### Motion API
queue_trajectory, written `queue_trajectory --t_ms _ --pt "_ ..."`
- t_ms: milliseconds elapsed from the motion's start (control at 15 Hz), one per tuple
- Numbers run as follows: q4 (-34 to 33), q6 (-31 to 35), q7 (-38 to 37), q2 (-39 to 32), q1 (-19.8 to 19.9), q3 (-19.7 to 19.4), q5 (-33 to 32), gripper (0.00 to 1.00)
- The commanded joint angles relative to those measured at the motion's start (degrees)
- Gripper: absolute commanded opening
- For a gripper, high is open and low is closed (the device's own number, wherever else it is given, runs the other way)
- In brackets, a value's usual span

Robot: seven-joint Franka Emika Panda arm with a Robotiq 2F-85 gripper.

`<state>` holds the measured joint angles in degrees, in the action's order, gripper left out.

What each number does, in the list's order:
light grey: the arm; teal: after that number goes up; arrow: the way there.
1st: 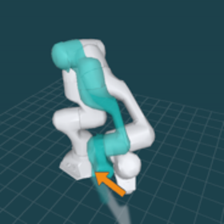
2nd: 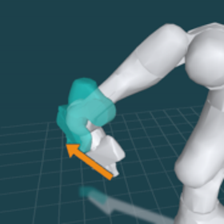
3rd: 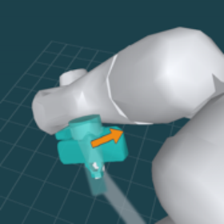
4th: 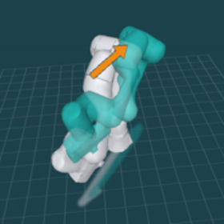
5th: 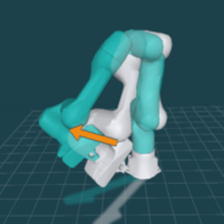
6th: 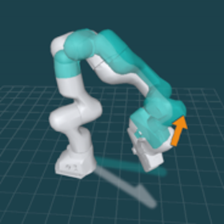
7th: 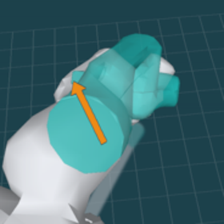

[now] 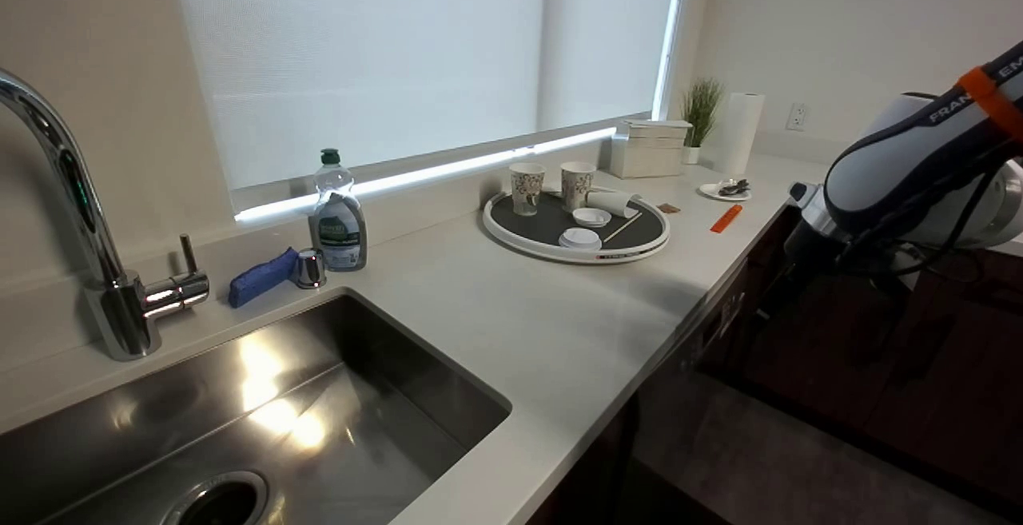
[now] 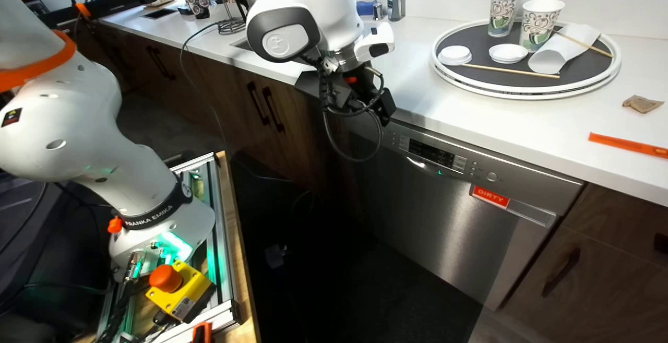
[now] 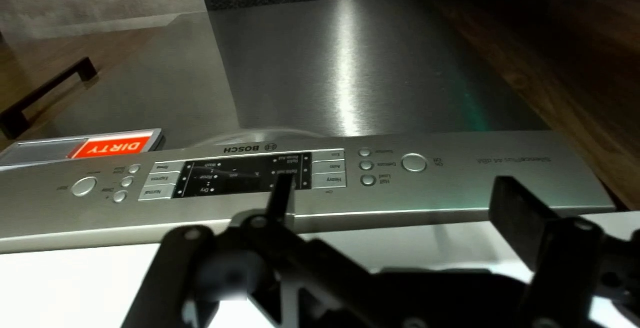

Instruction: Press a button on the dishwasher.

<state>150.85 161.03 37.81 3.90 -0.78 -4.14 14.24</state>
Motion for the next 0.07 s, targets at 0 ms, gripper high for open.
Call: queue_trajectory --t_ms 0 --pt "0.06 -0.14 -0.34 0.20 -0.13 -0.12 -0.30 1.00"
